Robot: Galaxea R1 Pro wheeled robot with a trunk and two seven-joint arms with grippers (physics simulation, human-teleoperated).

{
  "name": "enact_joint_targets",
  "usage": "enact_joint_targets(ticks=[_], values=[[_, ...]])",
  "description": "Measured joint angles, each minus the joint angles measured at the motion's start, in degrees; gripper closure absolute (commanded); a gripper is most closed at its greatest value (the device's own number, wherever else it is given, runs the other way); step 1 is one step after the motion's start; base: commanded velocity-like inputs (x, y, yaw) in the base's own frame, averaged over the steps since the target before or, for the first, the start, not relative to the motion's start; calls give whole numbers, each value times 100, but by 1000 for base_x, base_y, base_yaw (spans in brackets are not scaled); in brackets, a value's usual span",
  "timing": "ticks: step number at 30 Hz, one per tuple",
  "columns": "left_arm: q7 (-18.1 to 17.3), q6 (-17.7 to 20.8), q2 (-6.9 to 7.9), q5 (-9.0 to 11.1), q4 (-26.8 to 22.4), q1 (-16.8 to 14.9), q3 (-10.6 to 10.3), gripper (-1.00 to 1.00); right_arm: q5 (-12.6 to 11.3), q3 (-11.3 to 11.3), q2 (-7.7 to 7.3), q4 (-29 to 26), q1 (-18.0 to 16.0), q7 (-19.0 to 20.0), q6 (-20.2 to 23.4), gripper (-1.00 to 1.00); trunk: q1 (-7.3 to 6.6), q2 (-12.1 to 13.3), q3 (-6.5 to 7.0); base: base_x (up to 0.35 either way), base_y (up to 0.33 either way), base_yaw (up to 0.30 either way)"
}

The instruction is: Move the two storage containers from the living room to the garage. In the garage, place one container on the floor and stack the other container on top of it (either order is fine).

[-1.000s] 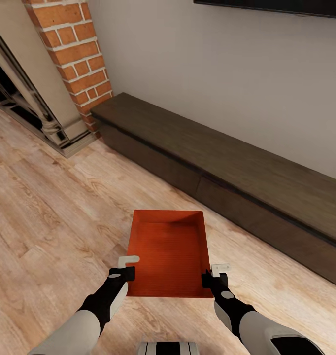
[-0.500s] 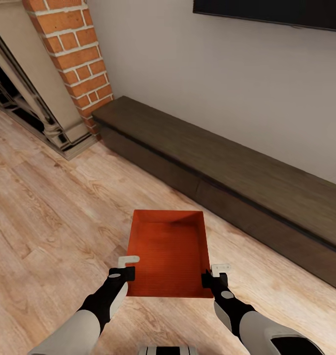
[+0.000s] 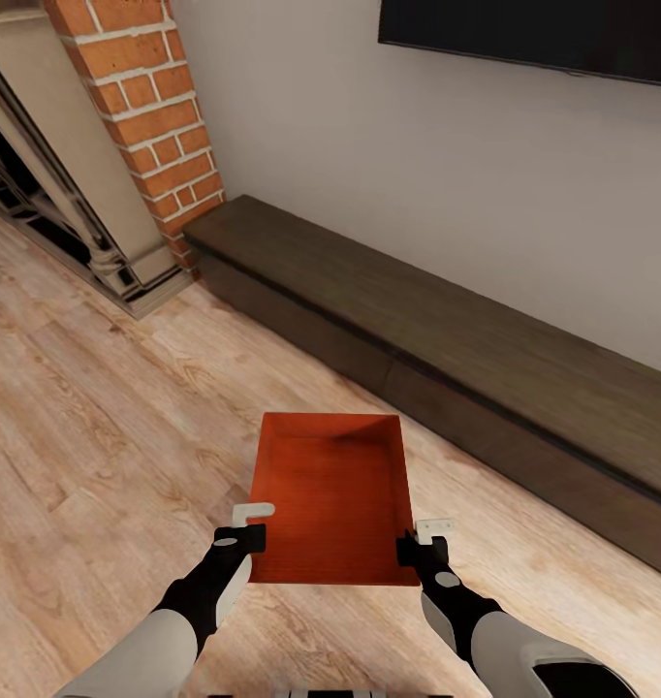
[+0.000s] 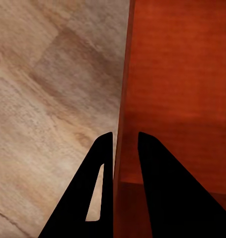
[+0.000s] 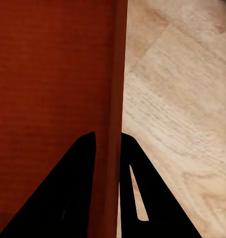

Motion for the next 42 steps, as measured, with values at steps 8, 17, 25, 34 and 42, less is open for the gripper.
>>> enact_joint_targets(ticks=[8, 17, 25, 34, 42], values=[[1, 2, 3, -5, -2, -1, -1, 100, -27, 18, 6, 4, 0, -11, -5, 100, -176, 321, 144, 0, 0, 0], [-1, -1, 2, -9, -5, -1, -1, 100, -11, 0, 7, 7, 1, -11, -20, 100, -373, 682, 305, 0, 0, 0], [-2, -3, 32, 26, -5, -3, -23, 100, -41, 53, 47, 7, 2, -96, -15, 100, -549, 1003, 449, 0, 0, 0], [-4, -4, 39, 44, -9, -2, -30, 100, -8, 39, 53, 1, -1, -107, -6, 100, -747, 1364, 610, 0, 0, 0], [-9, -8, 42, 36, -17, -3, -28, 100, -33, 56, 56, -8, -1, -110, -12, 100, -923, 1685, 754, 0, 0, 0]])
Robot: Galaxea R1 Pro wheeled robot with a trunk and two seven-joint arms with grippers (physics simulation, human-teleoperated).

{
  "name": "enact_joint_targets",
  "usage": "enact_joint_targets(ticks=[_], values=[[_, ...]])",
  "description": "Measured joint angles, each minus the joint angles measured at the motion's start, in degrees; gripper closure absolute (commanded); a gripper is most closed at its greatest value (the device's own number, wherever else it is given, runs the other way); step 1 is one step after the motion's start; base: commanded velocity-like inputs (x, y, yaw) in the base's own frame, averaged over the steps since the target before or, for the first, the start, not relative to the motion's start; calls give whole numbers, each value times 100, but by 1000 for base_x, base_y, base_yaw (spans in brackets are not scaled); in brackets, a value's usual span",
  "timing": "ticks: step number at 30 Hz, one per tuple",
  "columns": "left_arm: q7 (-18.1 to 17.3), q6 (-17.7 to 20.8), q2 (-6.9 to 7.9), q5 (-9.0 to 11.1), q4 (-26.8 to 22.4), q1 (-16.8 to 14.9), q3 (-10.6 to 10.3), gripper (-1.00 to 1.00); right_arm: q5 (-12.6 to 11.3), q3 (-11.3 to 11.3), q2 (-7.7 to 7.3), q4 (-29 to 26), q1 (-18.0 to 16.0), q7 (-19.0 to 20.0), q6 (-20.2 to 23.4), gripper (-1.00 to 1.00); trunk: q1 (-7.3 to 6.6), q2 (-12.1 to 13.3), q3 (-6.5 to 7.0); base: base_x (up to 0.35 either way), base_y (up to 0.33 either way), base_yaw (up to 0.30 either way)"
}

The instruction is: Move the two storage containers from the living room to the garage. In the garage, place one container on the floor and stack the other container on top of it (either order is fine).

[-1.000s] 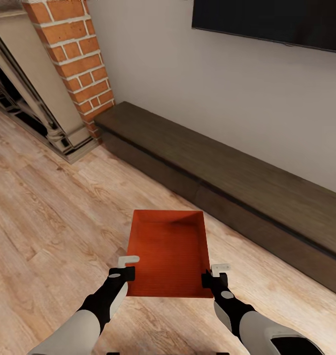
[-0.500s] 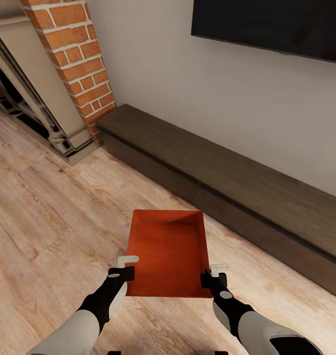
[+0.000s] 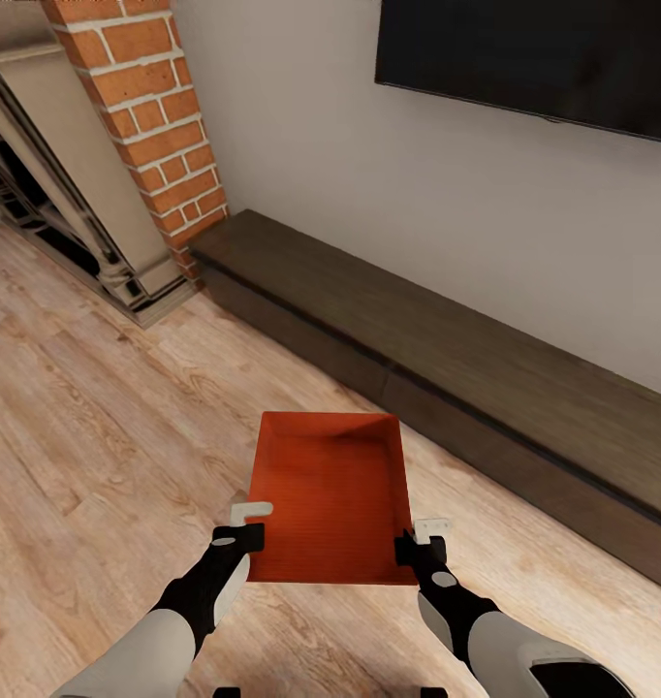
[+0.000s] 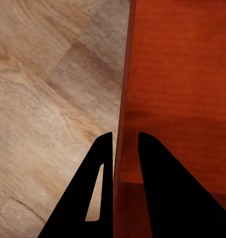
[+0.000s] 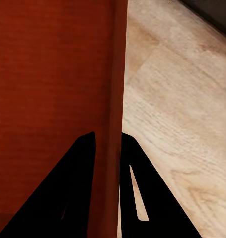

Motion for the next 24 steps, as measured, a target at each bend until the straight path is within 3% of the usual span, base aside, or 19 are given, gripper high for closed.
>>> enact_joint_targets(ticks=[24], values=[[3, -5, -20, -62, -24, -5, 28, 100, -40, 36, -16, -47, 2, 21, 0, 100, -527, 963, 431, 0, 0, 0]])
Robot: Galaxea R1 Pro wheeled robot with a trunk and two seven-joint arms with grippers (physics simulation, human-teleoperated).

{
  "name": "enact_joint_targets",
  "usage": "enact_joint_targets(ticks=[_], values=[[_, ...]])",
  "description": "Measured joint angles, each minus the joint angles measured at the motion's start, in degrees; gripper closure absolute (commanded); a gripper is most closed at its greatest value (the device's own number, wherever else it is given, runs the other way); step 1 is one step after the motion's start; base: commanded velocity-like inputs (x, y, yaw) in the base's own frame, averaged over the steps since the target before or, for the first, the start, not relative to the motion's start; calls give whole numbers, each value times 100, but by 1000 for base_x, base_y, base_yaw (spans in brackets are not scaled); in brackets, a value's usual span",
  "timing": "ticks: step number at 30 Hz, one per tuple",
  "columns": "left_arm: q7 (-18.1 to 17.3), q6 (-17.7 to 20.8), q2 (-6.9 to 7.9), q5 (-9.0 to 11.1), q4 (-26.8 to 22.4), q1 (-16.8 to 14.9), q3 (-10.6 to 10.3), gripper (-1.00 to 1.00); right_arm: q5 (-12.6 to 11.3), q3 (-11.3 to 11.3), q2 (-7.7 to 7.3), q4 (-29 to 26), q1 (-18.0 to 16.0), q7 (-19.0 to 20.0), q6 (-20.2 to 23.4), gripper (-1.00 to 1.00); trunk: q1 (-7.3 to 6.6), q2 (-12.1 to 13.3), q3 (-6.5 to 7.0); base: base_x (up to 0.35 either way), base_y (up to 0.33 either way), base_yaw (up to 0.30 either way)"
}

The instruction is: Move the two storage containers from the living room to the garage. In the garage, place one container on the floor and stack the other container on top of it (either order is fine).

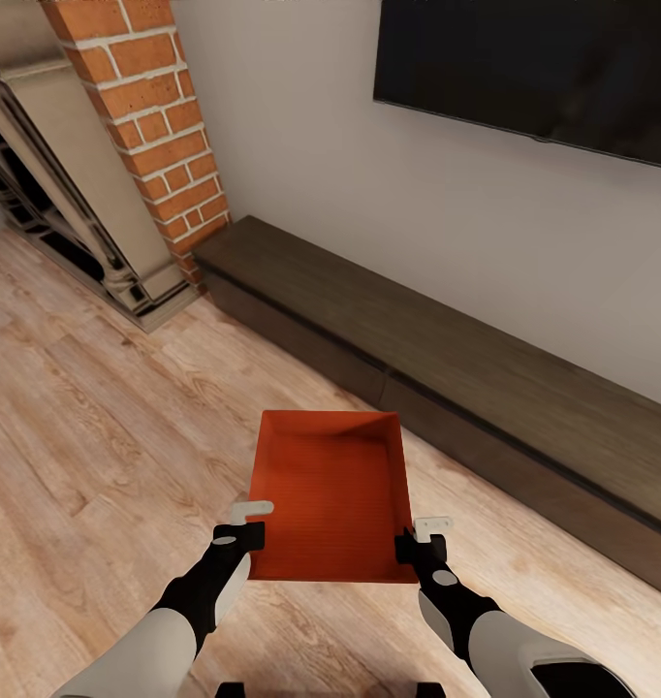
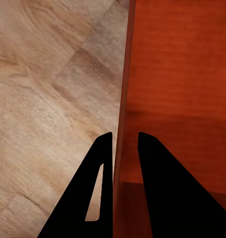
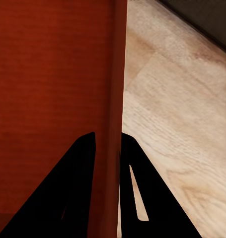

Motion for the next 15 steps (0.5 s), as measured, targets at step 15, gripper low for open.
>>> enact_joint_targets(ticks=[15], values=[[11, -64, 59, 320, 239, 8, -228, 100, -4, 5, -4, 127, 52, 5, 31, 100, -88, 161, 72, 0, 0, 0]])
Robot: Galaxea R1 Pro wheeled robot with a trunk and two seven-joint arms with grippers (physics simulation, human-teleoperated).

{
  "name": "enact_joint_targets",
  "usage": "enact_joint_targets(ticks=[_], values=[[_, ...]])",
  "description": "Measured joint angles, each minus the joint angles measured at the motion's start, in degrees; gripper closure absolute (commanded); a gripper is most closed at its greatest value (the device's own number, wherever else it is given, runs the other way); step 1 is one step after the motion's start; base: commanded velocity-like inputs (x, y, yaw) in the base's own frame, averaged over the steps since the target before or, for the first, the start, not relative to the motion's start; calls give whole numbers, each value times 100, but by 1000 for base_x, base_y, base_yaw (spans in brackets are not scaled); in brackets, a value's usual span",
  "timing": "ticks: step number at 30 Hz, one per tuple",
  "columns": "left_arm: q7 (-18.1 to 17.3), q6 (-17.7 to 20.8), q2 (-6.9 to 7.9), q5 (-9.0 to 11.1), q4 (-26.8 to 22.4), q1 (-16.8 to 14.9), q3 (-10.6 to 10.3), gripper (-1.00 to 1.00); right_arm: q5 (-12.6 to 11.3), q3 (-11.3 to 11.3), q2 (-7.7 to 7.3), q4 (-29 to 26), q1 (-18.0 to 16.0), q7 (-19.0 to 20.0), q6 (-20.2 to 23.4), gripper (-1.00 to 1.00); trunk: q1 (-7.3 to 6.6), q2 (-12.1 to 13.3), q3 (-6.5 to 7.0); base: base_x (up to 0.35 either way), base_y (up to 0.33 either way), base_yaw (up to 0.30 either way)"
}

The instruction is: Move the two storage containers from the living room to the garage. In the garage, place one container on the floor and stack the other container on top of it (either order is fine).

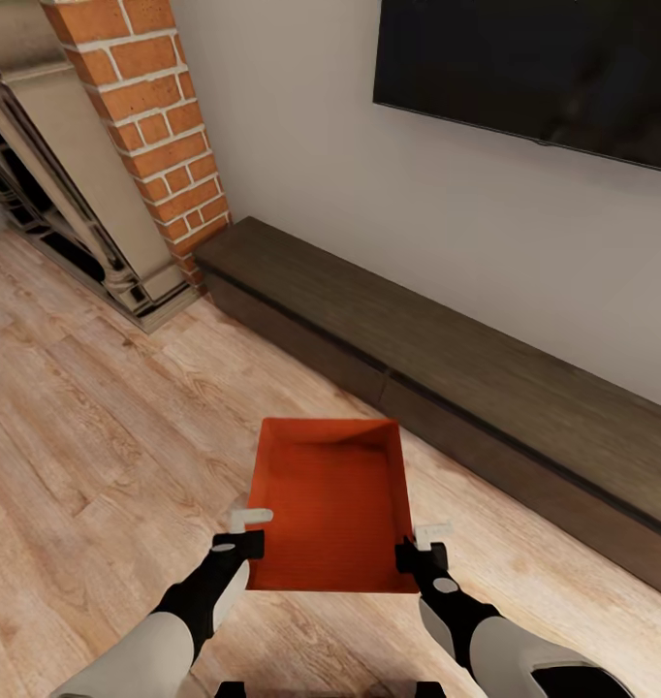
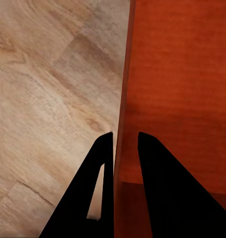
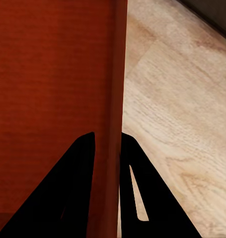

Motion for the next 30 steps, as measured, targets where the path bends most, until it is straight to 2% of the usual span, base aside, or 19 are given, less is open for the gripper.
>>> enact_joint_targets(ticks=[9, 20, 21, 22, 30], values=[[10, 31, -20, -48, 0, 1, 37, 100, -3, -16, -9, 25, 0, 17, 0, 100, 0, 0, 7, 0, 0, 0], [10, 7, -9, 3, 23, 1, 5, 100, -3, 0, -7, 25, 0, 9, 4, 100, 0, 0, 94, 0, 0, 0], [1, 172, -35, -209, -96, 0, 151, 100, -6, -54, 11, 32, -2, 10, 13, 100, 0, 0, 103, 0, 0, 0], [2, 207, -34, -235, -136, 0, 160, 100, 10, -88, 18, 17, -2, 12, 20, 100, 0, 0, 111, 0, 0, 0], [-1, 163, -35, -216, -88, 0, 158, 100, 1, -62, 13, 30, -2, 11, 15, 100, 0, 0, 181, 0, 0, 0]])
